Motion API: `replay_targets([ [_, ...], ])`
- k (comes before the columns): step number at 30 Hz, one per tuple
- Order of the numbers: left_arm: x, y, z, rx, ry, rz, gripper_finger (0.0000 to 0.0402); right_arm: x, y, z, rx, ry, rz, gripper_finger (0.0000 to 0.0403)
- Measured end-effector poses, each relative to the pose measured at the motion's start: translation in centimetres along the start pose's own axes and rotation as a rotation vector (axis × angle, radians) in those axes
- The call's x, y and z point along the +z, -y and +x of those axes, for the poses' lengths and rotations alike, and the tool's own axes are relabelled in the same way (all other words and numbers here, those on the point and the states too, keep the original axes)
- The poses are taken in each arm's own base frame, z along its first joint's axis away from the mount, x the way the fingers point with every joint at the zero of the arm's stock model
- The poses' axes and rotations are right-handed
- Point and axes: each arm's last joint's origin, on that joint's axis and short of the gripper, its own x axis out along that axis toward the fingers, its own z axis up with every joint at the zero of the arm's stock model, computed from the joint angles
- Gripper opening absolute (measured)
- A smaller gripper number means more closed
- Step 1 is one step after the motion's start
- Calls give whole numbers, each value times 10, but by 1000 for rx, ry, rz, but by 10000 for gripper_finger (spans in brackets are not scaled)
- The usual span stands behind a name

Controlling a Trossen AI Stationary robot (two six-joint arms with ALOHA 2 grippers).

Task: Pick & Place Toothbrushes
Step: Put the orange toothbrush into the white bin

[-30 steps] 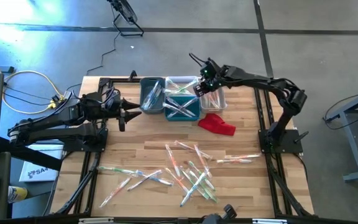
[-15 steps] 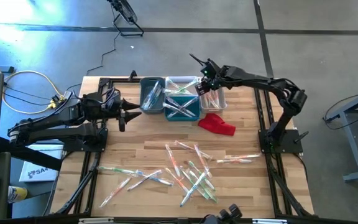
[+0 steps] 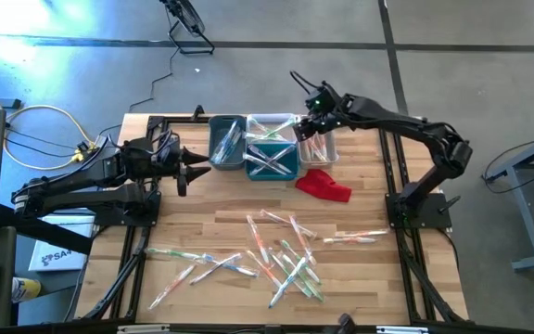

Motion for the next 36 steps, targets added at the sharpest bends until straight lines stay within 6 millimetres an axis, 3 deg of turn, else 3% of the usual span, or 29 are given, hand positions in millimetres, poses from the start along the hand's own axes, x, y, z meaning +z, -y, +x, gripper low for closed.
replay_targets([
  [8, 0, 0, 0, 0, 0, -104, 175, 4, -30, -7, 339, 40, -69, 122],
  [16, 0, 0, 0, -10, -4, -312, 175, -3, -78, -18, 690, 111, -262, 90],
  [20, 0, 0, 0, -10, -4, -330, 175, -8, -98, -25, 818, 143, -328, 75],
  [29, 0, 0, 0, -10, -4, -344, 175, -35, -131, -32, 874, 143, -463, 55],
  [36, 0, 1, 0, -22, -11, -347, 175, -58, -144, -32, 709, 136, -493, 33],
])
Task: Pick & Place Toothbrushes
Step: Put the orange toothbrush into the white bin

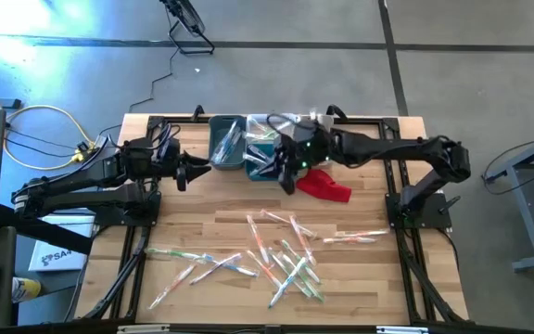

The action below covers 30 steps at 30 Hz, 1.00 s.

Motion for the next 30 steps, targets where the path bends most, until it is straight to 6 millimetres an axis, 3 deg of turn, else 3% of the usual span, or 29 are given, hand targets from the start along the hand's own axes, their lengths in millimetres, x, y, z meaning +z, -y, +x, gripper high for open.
replay_targets([
  [8, 0, 0, 0, 0, -1, 3, 175, -29, -22, 6, -224, -163, -21, 5],
  [16, 0, 0, 0, -1, -2, 3, 175, -59, -39, 3, -367, -343, 117, 5],
  [30, 0, 0, 0, -3, -3, 3, 175, -77, -50, 1, -521, -380, 426, 5],
])
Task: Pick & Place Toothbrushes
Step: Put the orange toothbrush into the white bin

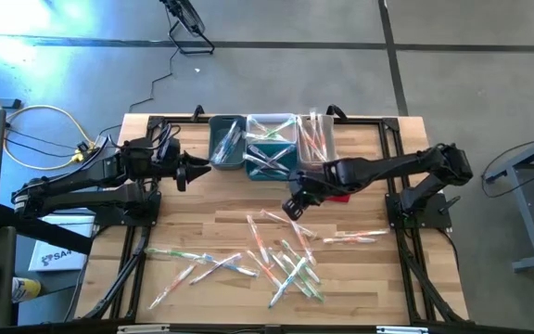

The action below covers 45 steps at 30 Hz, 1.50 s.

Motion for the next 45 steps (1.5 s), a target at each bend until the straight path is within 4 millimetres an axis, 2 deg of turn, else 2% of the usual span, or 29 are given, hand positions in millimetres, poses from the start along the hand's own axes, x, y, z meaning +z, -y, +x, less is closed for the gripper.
replay_targets([
  [7, 0, 0, 0, 0, 0, -1, 175, -4, 5, 2, -84, -14, 143, 5],
  [17, 0, 0, 0, 0, 0, -53, 175, -5, 4, 6, -90, -20, 147, 5],
  [25, 0, 0, 0, 3, 2, -53, 175, -7, 4, 17, -124, -44, 210, 8],
  [28, 0, 0, 0, 9, 6, -49, 175, -12, 2, 23, -132, -73, 183, 30],
  [36, 0, -1, 0, 13, 1, -29, 175, -15, 1, 34, -151, -105, 176, 127],
  [45, -1, -1, 0, 18, -5, -27, 175, -21, 0, 58, -167, -186, 176, 154],
])
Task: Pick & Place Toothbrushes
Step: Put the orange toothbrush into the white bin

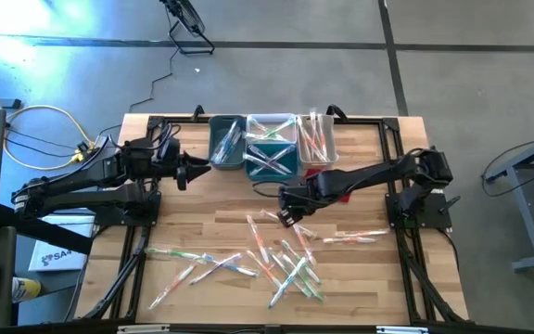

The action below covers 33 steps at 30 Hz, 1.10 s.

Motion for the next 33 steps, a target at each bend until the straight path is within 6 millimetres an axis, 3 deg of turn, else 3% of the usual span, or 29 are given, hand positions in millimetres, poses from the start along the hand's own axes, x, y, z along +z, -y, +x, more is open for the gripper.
replay_targets([
  [15, -4, -3, 0, 35, -37, -3, 175, -5, -6, 56, -53, -147, -15, 154],
  [33, -5, -4, 0, 46, -49, -5, 175, -6, -8, 79, -66, -153, -42, 153],
])
